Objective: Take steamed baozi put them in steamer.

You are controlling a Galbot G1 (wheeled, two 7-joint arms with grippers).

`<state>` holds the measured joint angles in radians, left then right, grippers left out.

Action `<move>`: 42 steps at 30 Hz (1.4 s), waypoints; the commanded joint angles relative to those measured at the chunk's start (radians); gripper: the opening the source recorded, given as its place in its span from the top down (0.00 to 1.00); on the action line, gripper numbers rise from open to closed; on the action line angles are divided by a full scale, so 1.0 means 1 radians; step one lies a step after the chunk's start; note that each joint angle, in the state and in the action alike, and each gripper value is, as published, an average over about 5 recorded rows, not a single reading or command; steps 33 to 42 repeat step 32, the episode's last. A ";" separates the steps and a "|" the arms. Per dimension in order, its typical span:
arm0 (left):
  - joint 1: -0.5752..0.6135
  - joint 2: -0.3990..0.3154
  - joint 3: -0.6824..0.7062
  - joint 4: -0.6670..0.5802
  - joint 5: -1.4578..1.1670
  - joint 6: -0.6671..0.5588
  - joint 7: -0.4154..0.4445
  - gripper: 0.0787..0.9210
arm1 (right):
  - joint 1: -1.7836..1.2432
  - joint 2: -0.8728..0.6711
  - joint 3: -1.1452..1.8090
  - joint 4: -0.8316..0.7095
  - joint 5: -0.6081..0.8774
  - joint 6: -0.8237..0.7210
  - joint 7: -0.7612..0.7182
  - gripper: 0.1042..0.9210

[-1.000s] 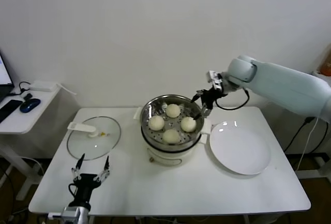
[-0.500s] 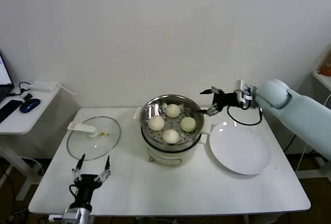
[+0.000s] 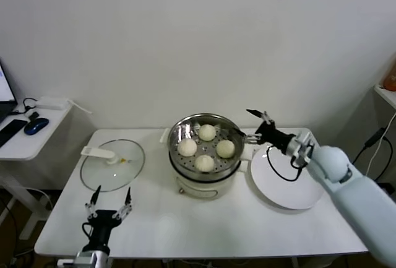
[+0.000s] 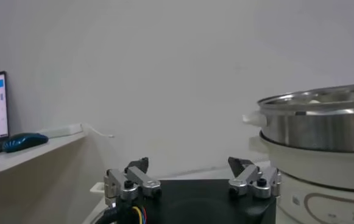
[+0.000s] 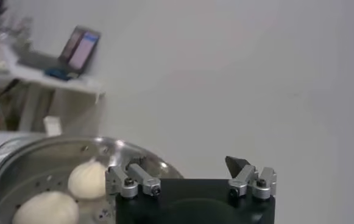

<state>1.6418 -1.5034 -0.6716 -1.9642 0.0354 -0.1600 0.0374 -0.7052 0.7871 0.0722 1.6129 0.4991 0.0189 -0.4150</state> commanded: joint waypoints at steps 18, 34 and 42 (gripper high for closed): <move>-0.014 0.009 -0.031 0.005 -0.008 0.021 0.008 0.12 | -0.798 0.543 0.533 0.215 -0.102 0.230 0.142 0.12; -0.023 0.003 -0.058 0.002 -0.022 0.022 0.049 0.12 | -0.790 0.539 0.529 0.206 -0.085 0.216 0.117 0.12; -0.023 0.003 -0.058 0.002 -0.022 0.022 0.049 0.12 | -0.790 0.539 0.529 0.206 -0.085 0.216 0.117 0.12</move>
